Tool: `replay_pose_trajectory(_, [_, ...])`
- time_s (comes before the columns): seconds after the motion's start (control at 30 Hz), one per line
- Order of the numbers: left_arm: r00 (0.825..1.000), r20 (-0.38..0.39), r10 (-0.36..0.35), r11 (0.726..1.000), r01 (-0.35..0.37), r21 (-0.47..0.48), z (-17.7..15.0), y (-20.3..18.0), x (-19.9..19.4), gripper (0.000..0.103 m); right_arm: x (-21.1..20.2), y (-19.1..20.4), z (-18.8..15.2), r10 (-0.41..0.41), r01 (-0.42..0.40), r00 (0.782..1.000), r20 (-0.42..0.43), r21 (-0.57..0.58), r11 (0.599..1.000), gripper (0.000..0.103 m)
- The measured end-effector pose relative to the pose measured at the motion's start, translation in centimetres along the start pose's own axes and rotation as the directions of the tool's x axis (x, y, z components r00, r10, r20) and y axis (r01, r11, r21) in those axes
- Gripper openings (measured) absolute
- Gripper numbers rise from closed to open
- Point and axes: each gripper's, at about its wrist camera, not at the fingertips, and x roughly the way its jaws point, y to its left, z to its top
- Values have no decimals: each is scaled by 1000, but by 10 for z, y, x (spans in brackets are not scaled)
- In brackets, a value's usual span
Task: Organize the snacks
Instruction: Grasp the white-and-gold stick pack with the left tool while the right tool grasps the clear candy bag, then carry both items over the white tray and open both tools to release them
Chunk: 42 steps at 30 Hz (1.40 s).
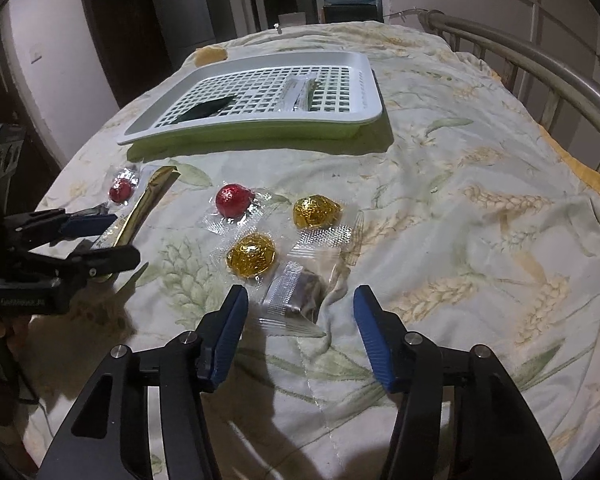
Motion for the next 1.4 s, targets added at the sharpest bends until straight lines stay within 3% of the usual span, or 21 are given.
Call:
replay_pose_trajectory(0.17, [999, 8, 39, 999, -39, -38, 4, 1, 5, 68, 3, 2, 4, -4, 4, 1000, 3, -5, 1000, 54])
replay_pose_trajectory(0.23, [996, 13, 92, 996, -92, -10, 3, -5, 7, 59, 7, 3, 5, -5, 5, 1000, 1, -9, 1000, 54])
replay_pose_trajectory(0.27, [993, 17, 119, 993, -119, 6, 2, -8, 7, 57, 9, 3, 6, -6, 6, 1000, -5, -9, 1000, 52])
replay_pose_trajectory(0.33, [987, 28, 160, 987, -161, 25, 0, -11, 8, 47, 8, 3, 4, 6, -6, 1000, 1, -10, 1000, 38])
replay_pose_trajectory(0.43, [988, 36, 153, 988, -153, 8, -2, -6, 4, 36, 4, 0, 1, 22, -22, 1000, 6, 4, 1000, 32])
replay_pose_trajectory(0.63, [992, 44, 121, 993, -120, -21, -5, -1, 0, 32, -5, -3, -6, 47, -47, 999, -3, 11, 999, 30])
replay_pose_trajectory(0.83, [997, 59, 59, 997, -56, -45, -10, -4, -11, 30, -10, 2, -8, 30, -29, 999, 18, -11, 1000, 23])
replay_pose_trajectory(1.4, [981, 187, -41, 997, 53, -63, -2, -27, -55, 30, -56, 26, 12, 108, -102, 984, 144, -48, 994, 23])
